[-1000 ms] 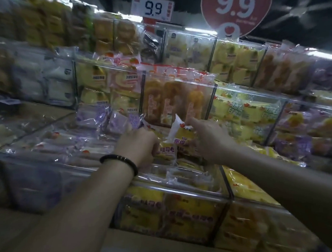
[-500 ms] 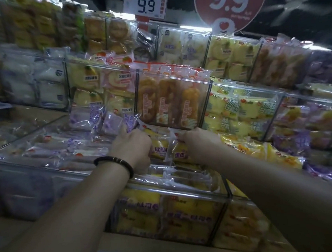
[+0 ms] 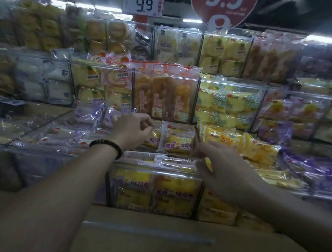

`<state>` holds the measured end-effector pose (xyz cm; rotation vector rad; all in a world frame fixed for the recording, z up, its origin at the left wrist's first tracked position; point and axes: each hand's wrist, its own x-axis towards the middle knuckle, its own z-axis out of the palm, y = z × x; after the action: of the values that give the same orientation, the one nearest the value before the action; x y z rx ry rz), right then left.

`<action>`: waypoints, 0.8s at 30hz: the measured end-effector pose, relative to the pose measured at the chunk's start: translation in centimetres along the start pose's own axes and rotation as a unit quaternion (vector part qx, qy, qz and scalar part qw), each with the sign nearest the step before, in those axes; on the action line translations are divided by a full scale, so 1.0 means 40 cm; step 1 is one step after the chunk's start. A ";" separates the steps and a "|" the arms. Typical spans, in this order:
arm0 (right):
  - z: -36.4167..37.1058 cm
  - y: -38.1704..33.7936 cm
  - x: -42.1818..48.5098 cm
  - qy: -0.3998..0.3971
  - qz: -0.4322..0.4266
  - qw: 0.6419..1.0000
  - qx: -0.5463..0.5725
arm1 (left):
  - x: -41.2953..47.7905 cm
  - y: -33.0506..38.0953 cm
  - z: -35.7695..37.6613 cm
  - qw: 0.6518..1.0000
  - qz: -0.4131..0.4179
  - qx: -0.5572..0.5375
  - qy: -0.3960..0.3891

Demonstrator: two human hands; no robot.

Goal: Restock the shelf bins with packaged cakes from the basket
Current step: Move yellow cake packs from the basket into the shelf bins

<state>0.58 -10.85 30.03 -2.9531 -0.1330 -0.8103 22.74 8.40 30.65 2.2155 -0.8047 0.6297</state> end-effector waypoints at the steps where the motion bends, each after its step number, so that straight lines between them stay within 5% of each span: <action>1: -0.011 0.008 -0.045 0.017 -0.019 1.000 0.012 | -0.019 0.027 -0.007 0.999 0.021 -0.030 0.005; 8: 0.059 0.056 -0.325 0.077 -0.044 0.989 0.122 | -0.398 0.278 0.060 0.961 0.225 -0.157 -0.010; 14: 0.269 0.127 -0.524 -0.102 0.152 0.968 0.170 | -0.659 0.241 0.264 0.940 0.153 -0.141 -0.271; 17: 0.382 0.180 -0.637 -0.208 0.257 0.931 0.152 | -0.736 0.183 0.377 0.921 0.092 -0.086 -0.369; 24: 0.638 0.276 -0.792 -0.475 0.343 0.808 0.058 | -0.796 0.122 0.548 0.749 0.062 0.121 -0.649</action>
<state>-12.51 -21.35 -8.62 -2.6222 0.7486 0.7412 1.74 1.00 -1.32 2.6763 -1.5641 -1.0233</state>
